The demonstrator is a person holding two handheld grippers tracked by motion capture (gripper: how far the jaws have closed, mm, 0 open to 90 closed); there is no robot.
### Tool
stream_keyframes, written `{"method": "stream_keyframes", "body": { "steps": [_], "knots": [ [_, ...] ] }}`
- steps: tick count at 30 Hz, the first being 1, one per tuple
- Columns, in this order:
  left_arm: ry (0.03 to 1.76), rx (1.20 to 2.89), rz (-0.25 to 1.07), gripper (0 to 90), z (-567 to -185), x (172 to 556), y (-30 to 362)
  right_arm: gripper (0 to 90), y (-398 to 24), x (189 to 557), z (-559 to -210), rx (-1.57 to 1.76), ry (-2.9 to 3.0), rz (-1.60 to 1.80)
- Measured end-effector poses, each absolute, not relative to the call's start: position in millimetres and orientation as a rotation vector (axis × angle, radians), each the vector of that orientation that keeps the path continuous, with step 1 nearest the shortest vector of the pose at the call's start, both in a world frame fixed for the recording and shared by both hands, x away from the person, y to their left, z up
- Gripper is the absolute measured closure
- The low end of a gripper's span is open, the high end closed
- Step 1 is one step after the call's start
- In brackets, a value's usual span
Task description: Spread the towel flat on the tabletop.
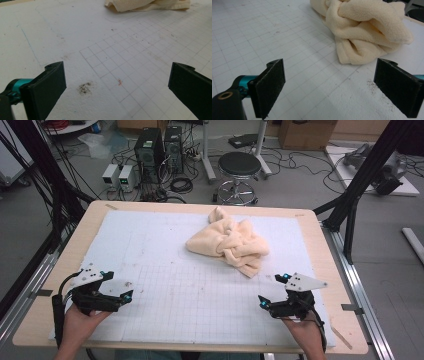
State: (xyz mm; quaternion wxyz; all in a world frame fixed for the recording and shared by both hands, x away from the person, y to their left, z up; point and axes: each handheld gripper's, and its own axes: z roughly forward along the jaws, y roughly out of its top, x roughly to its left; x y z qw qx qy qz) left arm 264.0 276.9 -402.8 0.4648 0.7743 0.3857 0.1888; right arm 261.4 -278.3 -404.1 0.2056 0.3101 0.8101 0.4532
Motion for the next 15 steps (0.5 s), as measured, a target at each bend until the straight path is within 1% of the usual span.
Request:
{"method": "stream_keyframes", "body": {
  "steps": [15],
  "knots": [
    [0.950,1.918,0.433,1.8,-405.7,267.5,275.4,9.4,-280.0,264.8,-406.6,0.868,2.271,1.260]
  ]
}}
